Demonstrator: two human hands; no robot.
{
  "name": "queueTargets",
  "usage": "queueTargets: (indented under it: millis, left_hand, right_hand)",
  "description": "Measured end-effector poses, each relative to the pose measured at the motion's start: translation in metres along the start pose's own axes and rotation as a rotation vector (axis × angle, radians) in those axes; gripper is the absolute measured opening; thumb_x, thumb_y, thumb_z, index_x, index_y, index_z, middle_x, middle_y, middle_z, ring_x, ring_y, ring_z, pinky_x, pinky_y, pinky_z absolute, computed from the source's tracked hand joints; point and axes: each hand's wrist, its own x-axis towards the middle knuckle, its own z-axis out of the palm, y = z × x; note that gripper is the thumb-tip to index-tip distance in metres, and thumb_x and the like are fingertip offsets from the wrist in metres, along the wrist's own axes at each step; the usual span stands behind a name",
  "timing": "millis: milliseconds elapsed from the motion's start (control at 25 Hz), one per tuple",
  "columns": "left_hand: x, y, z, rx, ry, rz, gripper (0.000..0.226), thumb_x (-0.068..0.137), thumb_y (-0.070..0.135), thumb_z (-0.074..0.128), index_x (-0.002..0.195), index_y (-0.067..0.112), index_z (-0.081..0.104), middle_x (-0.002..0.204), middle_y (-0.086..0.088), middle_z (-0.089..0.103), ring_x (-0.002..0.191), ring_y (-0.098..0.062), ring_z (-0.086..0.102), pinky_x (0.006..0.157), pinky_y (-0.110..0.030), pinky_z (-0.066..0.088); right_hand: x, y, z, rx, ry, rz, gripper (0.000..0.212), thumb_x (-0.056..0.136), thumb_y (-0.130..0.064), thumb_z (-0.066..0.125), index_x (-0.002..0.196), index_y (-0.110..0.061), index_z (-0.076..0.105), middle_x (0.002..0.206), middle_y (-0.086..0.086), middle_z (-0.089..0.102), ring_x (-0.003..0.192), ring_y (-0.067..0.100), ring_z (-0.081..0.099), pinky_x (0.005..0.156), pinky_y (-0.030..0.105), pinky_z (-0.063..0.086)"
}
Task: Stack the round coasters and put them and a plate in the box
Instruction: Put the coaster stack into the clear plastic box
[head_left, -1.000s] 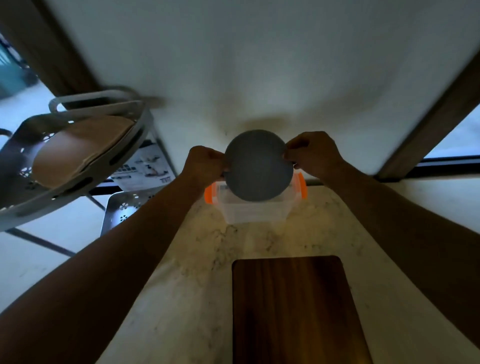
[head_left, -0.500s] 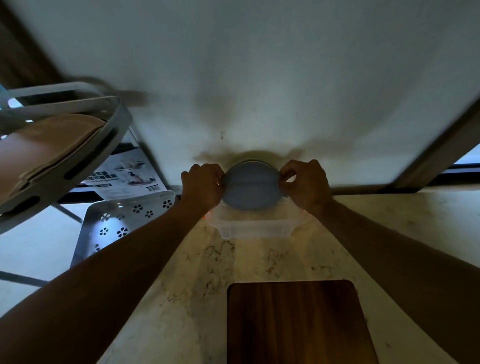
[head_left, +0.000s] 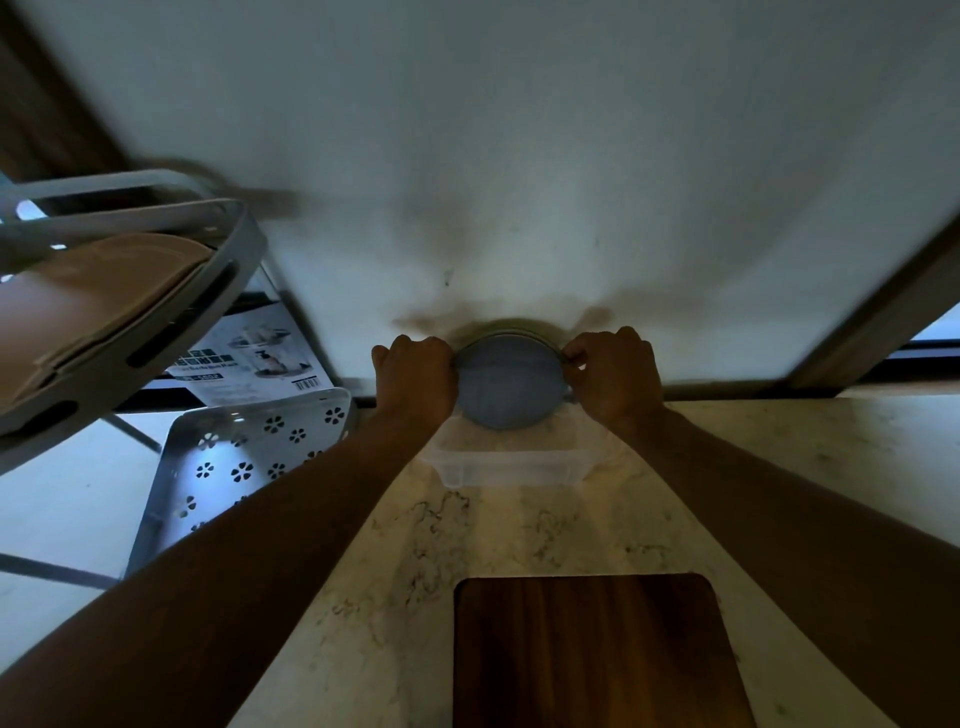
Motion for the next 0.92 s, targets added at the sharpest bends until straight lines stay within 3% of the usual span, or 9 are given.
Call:
queueTargets:
  millis: [160,360,560,680,800,920]
  left_hand:
    - [0.001,0.004,-0.005,-0.012,-0.024,-0.033,0.019,0.089,0.019,0.055,0.101,0.017,0.070,0.101,-0.005,0.071,0.098,-0.028,0.059,0.084,-0.039,0.033]
    - [-0.008,-0.003,-0.013,-0.124,-0.029,-0.021,0.027,0.090,0.021,0.059,0.116,0.015,0.064,0.117,-0.008,0.069,0.111,-0.031,0.057,0.092,-0.041,0.036]
    - [-0.044,-0.015,-0.044,-0.368,-0.069,0.007,0.045,0.089,0.021,0.060,0.133,0.011,0.054,0.133,-0.012,0.061,0.121,-0.028,0.055,0.102,-0.038,0.041]
    - [-0.077,-0.025,-0.076,-0.402,-0.012,-0.053,0.044,0.091,0.028,0.060,0.132,0.015,0.054,0.130,-0.009,0.062,0.117,-0.025,0.057,0.098,-0.036,0.044]
    - [-0.113,-0.037,-0.112,-0.415,0.039,-0.055,0.038,0.090,0.032,0.060,0.126,0.018,0.058,0.122,-0.006,0.067,0.107,-0.023,0.061,0.089,-0.030,0.044]
    - [-0.156,-0.056,-0.153,-0.436,0.060,-0.037,0.033,0.087,0.031,0.062,0.118,0.021,0.062,0.115,-0.003,0.069,0.093,-0.016,0.063,0.075,-0.024,0.044]
  right_hand:
    - [-0.002,-0.003,-0.002,-0.038,-0.017,0.018,0.025,0.091,-0.026,0.054,0.105,-0.018,0.072,0.102,0.008,0.074,0.103,0.032,0.055,0.086,0.041,0.044]
    - [-0.009,-0.008,-0.011,-0.013,-0.047,0.002,0.027,0.091,-0.028,0.055,0.110,-0.015,0.068,0.109,0.007,0.072,0.106,0.032,0.056,0.090,0.042,0.043]
    - [-0.034,-0.038,-0.040,0.205,-0.073,-0.072,0.016,0.083,-0.015,0.062,0.092,-0.007,0.072,0.095,0.017,0.073,0.091,0.035,0.065,0.083,0.045,0.051]
    - [-0.051,-0.081,-0.063,0.314,-0.100,-0.093,0.018,0.083,-0.012,0.060,0.089,-0.006,0.075,0.096,0.019,0.073,0.091,0.034,0.066,0.083,0.042,0.052]
    - [-0.065,-0.129,-0.086,0.428,-0.098,-0.125,0.018,0.086,-0.019,0.060,0.092,-0.014,0.077,0.098,0.008,0.076,0.094,0.026,0.067,0.087,0.036,0.051]
    - [-0.077,-0.177,-0.107,0.746,-0.185,-0.119,0.013,0.086,-0.020,0.066,0.087,-0.011,0.075,0.083,0.004,0.077,0.076,0.018,0.071,0.072,0.030,0.057]
